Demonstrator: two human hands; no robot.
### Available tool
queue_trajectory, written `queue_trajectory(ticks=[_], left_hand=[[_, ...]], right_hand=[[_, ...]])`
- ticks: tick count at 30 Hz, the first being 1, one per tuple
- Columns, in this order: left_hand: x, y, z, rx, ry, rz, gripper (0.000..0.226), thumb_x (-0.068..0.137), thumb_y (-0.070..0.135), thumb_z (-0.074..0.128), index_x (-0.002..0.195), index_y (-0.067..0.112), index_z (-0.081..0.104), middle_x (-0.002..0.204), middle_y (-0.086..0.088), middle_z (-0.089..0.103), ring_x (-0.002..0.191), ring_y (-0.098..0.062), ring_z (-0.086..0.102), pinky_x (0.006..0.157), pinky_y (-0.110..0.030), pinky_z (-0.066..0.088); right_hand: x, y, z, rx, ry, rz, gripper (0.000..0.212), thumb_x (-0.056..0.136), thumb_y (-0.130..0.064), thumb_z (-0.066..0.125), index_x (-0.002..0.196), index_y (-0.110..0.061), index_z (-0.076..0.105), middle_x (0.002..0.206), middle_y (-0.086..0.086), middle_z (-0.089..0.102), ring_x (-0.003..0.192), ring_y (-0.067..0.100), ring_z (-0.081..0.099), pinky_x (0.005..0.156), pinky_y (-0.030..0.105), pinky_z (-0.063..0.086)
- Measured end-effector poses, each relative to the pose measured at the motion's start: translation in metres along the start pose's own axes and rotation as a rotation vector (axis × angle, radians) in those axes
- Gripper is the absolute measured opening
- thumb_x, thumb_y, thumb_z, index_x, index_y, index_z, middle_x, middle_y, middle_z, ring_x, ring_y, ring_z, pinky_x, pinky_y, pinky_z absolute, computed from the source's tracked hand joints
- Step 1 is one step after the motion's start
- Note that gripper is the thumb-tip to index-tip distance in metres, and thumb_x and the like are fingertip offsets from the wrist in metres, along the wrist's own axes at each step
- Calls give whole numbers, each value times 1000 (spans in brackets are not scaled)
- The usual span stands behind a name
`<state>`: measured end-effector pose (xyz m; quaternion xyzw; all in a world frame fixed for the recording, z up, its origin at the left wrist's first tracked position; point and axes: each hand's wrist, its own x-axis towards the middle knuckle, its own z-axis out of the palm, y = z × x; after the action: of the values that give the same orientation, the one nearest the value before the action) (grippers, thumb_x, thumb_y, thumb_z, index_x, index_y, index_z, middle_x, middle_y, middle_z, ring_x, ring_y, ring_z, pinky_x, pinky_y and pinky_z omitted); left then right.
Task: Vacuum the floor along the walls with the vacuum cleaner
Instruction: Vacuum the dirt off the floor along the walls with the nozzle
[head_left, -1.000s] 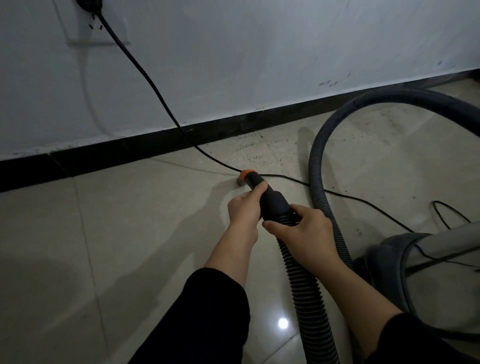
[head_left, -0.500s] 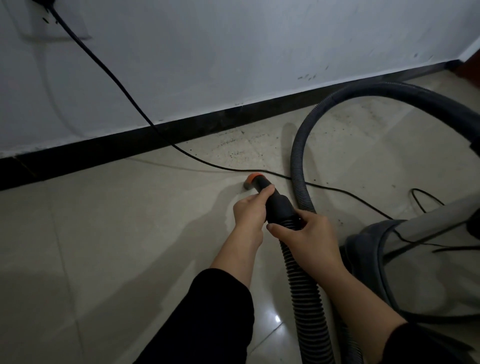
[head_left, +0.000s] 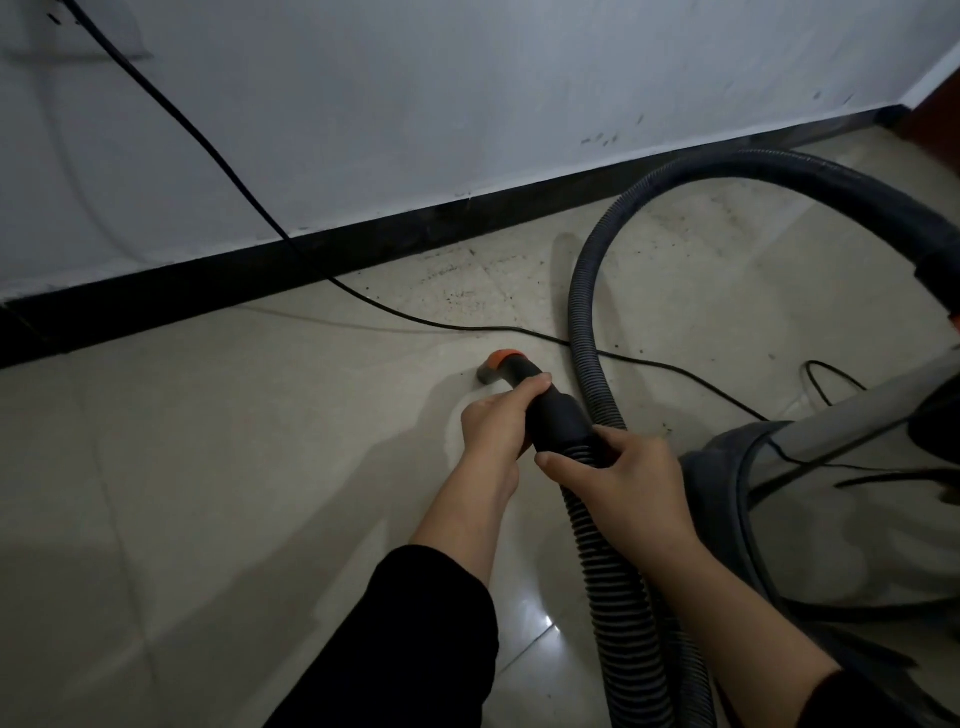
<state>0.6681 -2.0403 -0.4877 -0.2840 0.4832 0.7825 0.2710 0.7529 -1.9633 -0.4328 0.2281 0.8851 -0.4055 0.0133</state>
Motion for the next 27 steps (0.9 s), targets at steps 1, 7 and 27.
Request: queue_trajectory(ticks=[1,7,27], left_hand=[[-1,0,-3,-4,-2,3,18,77,22,81,80,12,67,85,-6,70,83,-18,67,81,-33,57],[1,10,-21,-44,17,28,18,77,21,80,87,11,69,84,-6,71,77,-15,67,72,-27,56],[8,13,-45,-82,98,69,20,75,23,79,86,10,68,83,-5,69,80,-19,66,72,-32,55]], right_hand=[[-1,-1,1,1,-6,-6,20,72,-34,81,76,-36,62,67,4,69,63,19,67,61,43,59],[1,-10,12,-4,-49,-24,17,71,-36,81,74,-35,64,68,5,69,64,23,67,60,47,57],[-7,-27,29,-57,-98,-51,21,72,-34,80,85,-23,68,68,4,67,62,18,63,55,32,53]])
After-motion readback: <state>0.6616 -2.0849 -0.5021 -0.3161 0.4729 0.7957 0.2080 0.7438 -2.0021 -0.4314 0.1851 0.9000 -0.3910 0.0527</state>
